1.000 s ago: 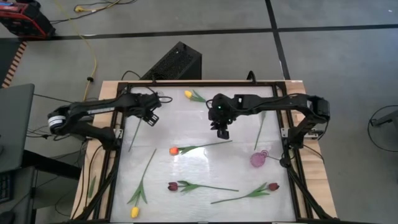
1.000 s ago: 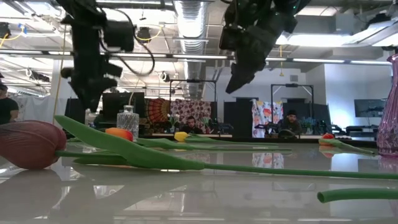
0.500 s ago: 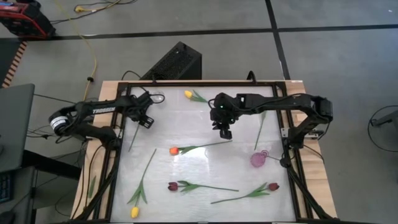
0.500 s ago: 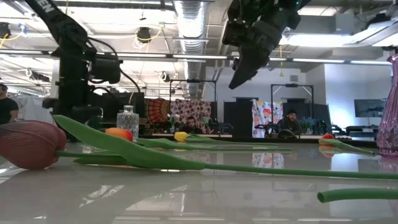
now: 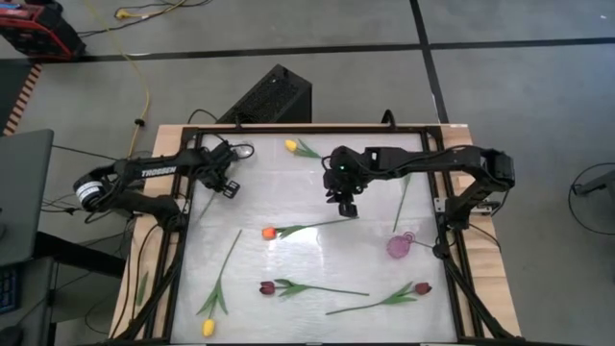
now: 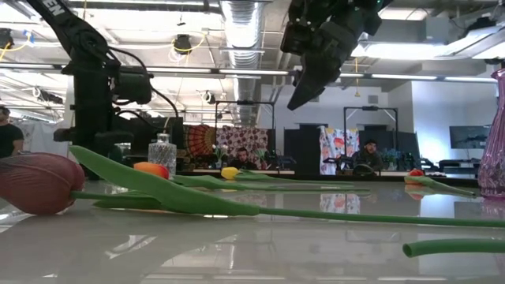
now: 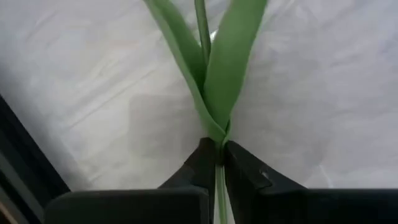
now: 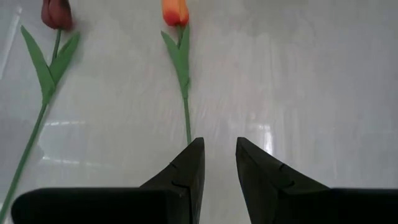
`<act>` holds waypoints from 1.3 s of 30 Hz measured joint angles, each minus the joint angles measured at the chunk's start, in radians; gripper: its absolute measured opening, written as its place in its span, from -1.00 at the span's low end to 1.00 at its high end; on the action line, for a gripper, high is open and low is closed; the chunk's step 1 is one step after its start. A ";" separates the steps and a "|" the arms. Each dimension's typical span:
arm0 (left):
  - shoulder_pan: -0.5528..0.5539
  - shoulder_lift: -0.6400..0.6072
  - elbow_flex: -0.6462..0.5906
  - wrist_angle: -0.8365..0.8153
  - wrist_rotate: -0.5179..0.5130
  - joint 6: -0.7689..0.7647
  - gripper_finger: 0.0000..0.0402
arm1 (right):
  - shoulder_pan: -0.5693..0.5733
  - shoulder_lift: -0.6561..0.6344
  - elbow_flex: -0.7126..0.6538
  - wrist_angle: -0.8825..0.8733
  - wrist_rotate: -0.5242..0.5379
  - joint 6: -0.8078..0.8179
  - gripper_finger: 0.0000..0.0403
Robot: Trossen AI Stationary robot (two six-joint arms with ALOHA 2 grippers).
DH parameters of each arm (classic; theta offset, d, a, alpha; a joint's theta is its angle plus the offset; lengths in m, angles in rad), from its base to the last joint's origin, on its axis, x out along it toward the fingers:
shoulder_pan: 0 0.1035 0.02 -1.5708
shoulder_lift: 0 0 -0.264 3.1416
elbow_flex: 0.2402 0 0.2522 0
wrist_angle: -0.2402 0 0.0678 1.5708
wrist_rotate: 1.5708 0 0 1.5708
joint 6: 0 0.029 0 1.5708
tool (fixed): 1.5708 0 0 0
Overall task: Sort flowers into vase by color
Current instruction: Put the black flower into the pink vase
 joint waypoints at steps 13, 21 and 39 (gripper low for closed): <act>0.007 -0.401 0.144 -0.088 -0.151 0.002 -0.99 | 0.080 0.000 0.000 0.004 0.001 0.024 -0.41; -0.071 -0.662 0.159 0.164 0.098 0.060 -0.99 | 0.096 0.000 0.000 0.085 0.003 0.018 -0.41; -0.545 -0.424 -0.198 1.573 0.349 0.116 -0.99 | 0.096 0.000 0.000 0.837 0.005 0.051 -0.41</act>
